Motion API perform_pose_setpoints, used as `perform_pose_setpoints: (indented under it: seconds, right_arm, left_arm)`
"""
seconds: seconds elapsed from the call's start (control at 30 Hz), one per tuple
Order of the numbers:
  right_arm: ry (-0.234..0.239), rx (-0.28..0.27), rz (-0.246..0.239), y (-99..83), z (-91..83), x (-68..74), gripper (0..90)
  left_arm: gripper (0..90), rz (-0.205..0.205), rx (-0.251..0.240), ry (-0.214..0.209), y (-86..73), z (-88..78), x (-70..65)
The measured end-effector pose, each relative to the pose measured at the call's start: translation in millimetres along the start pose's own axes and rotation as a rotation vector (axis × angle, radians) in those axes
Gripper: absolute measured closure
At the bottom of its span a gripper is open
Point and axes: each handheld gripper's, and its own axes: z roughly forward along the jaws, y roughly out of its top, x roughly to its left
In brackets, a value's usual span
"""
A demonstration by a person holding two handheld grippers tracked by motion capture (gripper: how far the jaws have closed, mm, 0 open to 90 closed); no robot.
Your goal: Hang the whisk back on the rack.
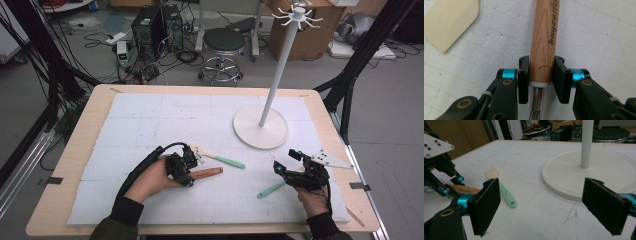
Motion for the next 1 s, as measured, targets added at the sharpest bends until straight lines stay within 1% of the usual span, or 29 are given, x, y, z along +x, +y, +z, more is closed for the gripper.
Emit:
perform_pose_setpoints:
  seconds: [0.07, 0.1, 0.17, 0.2, 0.27, 0.33, 0.37, 0.4, 0.47, 0.6, 0.67, 0.7, 0.77, 0.83, 0.87, 0.93, 1.0]
  right_arm:
    - [0.000, 0.002, 0.006, 0.0, -0.4, 0.0, 14.5]
    - [0.000, 0.003, 0.007, 0.0, -0.6, -0.1, 14.5]
    - [-0.002, 0.000, 0.000, 0.0, -1.0, -0.8, 14.5]
    - [-0.002, 0.001, 0.005, 0.1, -1.3, -0.7, 14.5]
    - [-0.002, 0.000, 0.006, 0.1, -1.4, -0.8, 14.5]
    - [-0.003, 0.002, 0.007, 0.0, -1.4, -0.6, 14.5]
    - [-0.004, 0.002, 0.004, -0.1, -1.3, -0.6, 14.6]
    - [-0.005, 0.001, 0.001, -0.1, -1.2, -0.6, 14.5]
    - [-0.002, 0.003, 0.003, -0.2, -0.9, -0.4, 14.6]
    - [-0.004, 0.003, 0.002, -0.3, -0.6, -0.3, 14.5]
    - [-0.005, 0.004, -0.001, -0.5, -0.4, -0.5, 14.5]
    - [-0.006, 0.004, 0.001, -0.5, -0.4, -0.5, 14.5]
    - [-0.005, 0.006, 0.003, -0.7, -0.6, -0.7, 14.5]
    - [-0.005, 0.007, 0.003, -0.7, -0.7, -0.9, 14.6]
    - [-0.005, 0.006, 0.002, -0.7, -0.6, -1.1, 14.5]
    - [-0.004, 0.006, 0.004, -0.9, -0.4, -1.4, 14.5]
    - [-0.005, 0.007, 0.004, -1.2, -0.2, -1.7, 14.5]
  left_arm:
    - [69.9, 0.015, -0.007, -0.005, -1.0, -0.5, -0.2]
    - [70.4, 0.015, -0.008, -0.003, -1.1, -1.0, 0.0]
    - [71.0, 0.001, -0.017, -0.009, -2.4, -1.3, 0.4]
    - [71.0, -0.011, -0.027, -0.009, -3.4, -1.5, 1.0]
    - [71.0, -0.033, -0.049, -0.020, -6.6, -1.9, 3.6]
    - [71.1, -0.064, -0.082, -0.026, -10.3, -3.7, 6.4]
    - [71.1, -0.069, -0.093, -0.024, -11.9, -5.4, 7.8]
    - [71.1, -0.088, -0.119, -0.033, -13.7, -7.8, 9.1]
    - [71.1, -0.126, -0.190, -0.061, -17.7, -12.8, 12.1]
    - [71.1, -0.179, -0.301, -0.101, -24.1, -21.8, 17.1]
    - [71.1, -0.204, -0.349, -0.107, -25.6, -24.9, 17.7]
    - [71.1, -0.209, -0.367, -0.098, -25.8, -27.1, 17.7]
    - [71.2, -0.236, -0.425, -0.087, -25.7, -30.8, 17.3]
    - [71.2, -0.252, -0.476, -0.093, -25.6, -34.9, 17.8]
    - [71.2, -0.254, -0.500, -0.112, -25.5, -36.6, 18.2]
    - [71.2, -0.268, -0.545, -0.131, -25.0, -40.3, 18.0]
    - [71.2, -0.283, -0.596, -0.161, -24.0, -43.0, 17.8]
